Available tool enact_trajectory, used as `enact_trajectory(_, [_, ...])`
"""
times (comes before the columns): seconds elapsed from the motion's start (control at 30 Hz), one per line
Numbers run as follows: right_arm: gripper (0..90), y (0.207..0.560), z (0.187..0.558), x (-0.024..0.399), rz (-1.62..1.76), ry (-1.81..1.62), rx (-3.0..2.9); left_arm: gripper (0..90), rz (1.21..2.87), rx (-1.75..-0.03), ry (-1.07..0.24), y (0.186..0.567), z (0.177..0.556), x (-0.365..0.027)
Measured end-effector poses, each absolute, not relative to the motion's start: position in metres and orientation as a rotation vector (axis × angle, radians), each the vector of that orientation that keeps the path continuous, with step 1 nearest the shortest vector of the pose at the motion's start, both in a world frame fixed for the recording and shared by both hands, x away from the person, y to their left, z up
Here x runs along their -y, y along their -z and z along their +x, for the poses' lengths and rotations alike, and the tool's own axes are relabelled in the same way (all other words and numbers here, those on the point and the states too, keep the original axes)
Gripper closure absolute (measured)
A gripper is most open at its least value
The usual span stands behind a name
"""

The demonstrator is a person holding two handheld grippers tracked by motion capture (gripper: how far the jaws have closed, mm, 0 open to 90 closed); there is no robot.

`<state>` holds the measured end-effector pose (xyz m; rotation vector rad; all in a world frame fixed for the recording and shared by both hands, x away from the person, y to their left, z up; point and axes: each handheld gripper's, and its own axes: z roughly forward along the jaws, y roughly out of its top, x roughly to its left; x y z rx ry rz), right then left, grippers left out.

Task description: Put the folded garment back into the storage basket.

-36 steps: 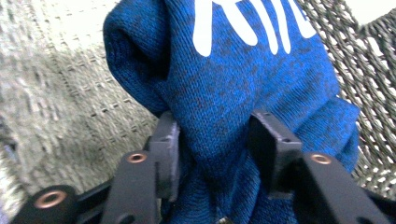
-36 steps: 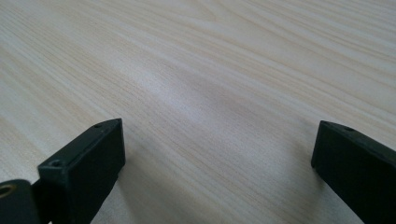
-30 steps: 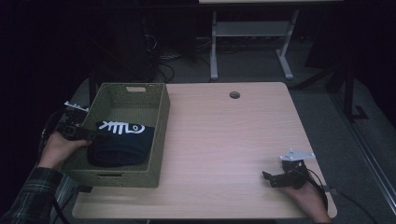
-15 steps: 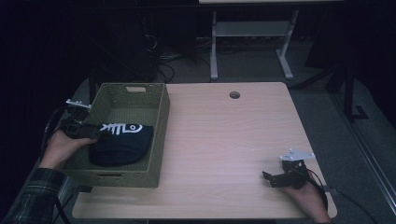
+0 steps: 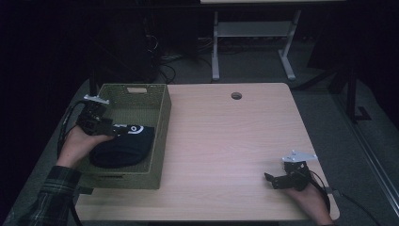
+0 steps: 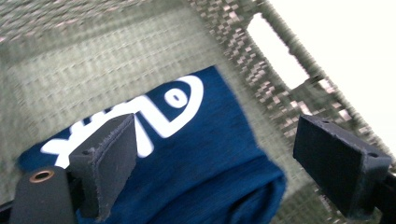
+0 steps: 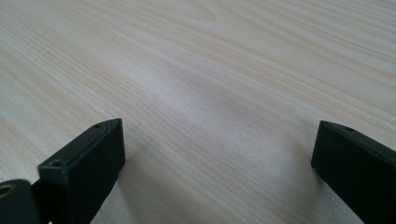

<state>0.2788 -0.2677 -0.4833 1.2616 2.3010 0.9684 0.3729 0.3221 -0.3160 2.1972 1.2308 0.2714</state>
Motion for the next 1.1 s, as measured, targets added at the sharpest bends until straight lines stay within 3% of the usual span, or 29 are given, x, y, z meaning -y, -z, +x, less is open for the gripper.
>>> enact_trajectory(0.6, [2.4, 0.483, 0.279, 0.268, 1.262, -0.968, -2.300, 13.6, 2.188, -1.006, -0.246, 0.308, 0.367, -0.219])
enact_trajectory(1.1, [2.3, 0.483, 0.279, 0.268, 1.265, -0.967, -2.300, 13.9, 2.207, -0.857, -0.202, 0.339, 0.349, -0.139])
